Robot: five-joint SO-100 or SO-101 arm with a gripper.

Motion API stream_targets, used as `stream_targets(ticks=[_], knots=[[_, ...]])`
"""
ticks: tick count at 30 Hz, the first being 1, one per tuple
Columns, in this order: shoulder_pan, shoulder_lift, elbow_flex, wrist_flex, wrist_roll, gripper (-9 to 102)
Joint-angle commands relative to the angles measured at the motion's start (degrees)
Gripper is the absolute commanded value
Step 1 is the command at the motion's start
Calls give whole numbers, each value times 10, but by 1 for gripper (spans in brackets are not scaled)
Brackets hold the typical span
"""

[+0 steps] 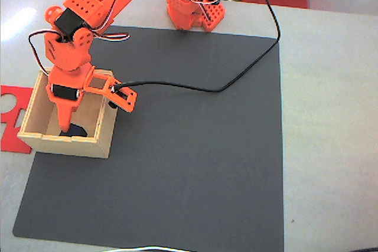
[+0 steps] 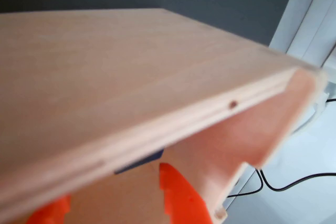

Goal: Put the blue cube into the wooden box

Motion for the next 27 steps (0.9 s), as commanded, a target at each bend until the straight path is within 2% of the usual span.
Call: stream_targets(ticks=[1,5,7,8,9,15,19,27], knots=[[-4,15,-28,11,-4,20],[-11,47,-25,30,-4,17],[-18,75,-25,37,1,9],[-22,91,-25,40,3,1],[-26,112,-25,41,6,0],[-61,262,-29,71,22,0],[-105,374,-25,120,33,0],[-270,664,49,227,74,0]])
